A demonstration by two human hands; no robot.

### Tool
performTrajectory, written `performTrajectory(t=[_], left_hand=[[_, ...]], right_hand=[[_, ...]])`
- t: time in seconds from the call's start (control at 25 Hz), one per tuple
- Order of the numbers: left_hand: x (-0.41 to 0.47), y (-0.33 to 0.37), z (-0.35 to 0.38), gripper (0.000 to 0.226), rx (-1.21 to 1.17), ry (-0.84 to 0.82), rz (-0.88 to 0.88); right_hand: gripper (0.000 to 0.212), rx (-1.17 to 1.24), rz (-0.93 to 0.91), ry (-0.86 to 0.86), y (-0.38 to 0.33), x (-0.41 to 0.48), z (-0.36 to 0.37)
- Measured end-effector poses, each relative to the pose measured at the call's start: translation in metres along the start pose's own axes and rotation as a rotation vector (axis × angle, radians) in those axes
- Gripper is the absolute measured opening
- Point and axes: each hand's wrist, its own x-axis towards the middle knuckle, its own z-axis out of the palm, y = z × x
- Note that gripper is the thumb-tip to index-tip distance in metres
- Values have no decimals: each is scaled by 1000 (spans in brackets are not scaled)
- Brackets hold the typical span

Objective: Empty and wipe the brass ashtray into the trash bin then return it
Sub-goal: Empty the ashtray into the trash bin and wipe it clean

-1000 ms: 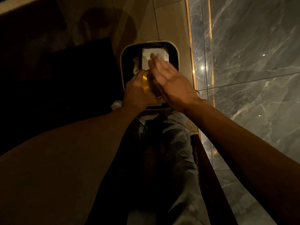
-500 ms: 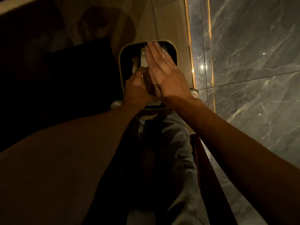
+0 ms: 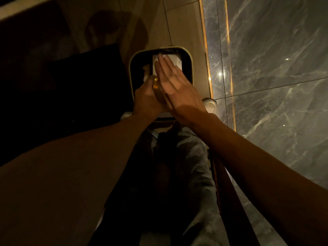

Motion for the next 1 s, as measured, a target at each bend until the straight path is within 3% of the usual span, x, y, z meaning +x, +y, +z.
performTrajectory(t=[0.08,0.2,0.28,0.48,0.64,0.68,0.8,0.96,1.0], left_hand=[[0,-2,-3,83,21,-13,21],[-5,-13,-9,103,101,-88,26],[-12,-17,-12,102,130,-94,-5],[-14,-15,-7,105,113,-77,2],[-11,-14,-4,108,70,-43,31],[-10,-15,-5,108,67,-46,41],[-12,-13,-9,106,105,-90,42],[-12,-10,-10,99,22,-61,48],[-11,-8,-9,99,20,-65,36]], right_hand=[[53,6,44,-113,10,-5,9],[60,75,84,-537,27,-15,17],[64,50,47,-637,28,-14,16],[56,62,96,-471,20,-10,4],[56,45,226,-113,13,-4,-7],[57,53,249,-131,15,-5,-5],[59,53,166,-498,20,-18,6],[55,14,169,-249,20,-13,6],[55,22,156,-291,21,-11,8]])
